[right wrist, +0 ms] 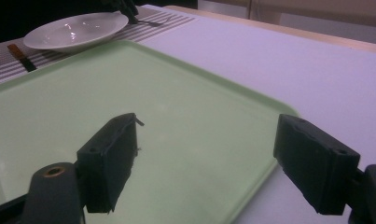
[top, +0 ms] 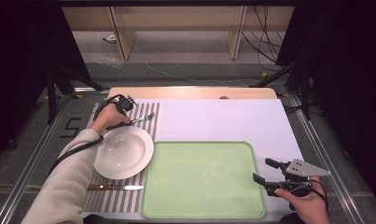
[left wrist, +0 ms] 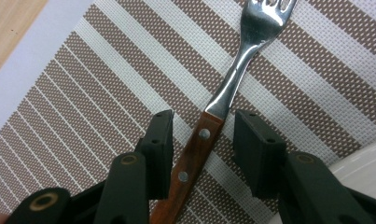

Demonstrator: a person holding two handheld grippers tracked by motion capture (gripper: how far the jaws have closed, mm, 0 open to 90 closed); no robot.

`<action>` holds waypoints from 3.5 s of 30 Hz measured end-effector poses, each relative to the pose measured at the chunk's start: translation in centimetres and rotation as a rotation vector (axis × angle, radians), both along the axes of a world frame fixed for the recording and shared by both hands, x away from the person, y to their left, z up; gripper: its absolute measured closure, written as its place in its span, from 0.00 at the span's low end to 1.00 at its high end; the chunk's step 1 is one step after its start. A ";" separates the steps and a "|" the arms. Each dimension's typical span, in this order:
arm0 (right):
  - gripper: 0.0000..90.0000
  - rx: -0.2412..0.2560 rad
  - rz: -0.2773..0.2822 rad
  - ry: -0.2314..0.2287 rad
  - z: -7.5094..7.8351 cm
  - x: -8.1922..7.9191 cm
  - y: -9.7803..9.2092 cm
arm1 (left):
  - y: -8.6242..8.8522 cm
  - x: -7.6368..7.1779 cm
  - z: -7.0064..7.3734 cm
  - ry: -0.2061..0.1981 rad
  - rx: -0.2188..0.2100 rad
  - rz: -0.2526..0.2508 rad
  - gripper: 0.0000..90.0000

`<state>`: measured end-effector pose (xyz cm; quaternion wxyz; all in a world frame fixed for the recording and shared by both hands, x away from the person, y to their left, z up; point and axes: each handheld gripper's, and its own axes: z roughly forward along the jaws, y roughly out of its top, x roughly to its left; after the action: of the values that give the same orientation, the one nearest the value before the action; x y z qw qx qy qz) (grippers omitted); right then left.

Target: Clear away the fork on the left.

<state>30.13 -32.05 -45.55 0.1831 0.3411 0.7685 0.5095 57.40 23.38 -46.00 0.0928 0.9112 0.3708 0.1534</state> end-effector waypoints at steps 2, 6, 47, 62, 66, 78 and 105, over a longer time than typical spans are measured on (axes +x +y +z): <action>0.25 0.000 0.001 0.000 0.0 0.0 0.0 | 0.0 0.0 -0.1 0.009 -0.001 -0.002 0.65; 0.25 0.001 0.001 0.000 0.0 0.0 0.0 | 0.1 0.1 -0.4 0.030 0.000 -0.007 0.65; 0.25 0.002 0.003 -0.001 0.0 0.0 0.0 | -0.9 -0.1 -0.2 0.103 0.078 -0.075 0.86; 0.25 0.002 0.002 -0.002 0.0 0.0 0.0 | -0.7 -0.1 0.5 0.059 0.068 -0.053 0.86; 0.25 0.000 0.002 -0.001 0.0 0.0 0.0 | -0.6 0.0 1.0 0.034 0.080 -0.041 0.86; 0.25 0.001 0.001 -0.001 0.0 0.0 0.0 | -0.6 -0.1 2.6 -0.018 0.083 -0.015 0.86; 0.25 0.002 -0.003 -0.004 0.1 -0.1 0.0 | -6.9 -13.5 7.4 0.032 -0.225 0.054 0.86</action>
<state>30.07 -32.06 -45.45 0.1851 0.3413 0.7672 0.5106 43.86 16.44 -38.63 0.1843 0.8871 0.4115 0.0987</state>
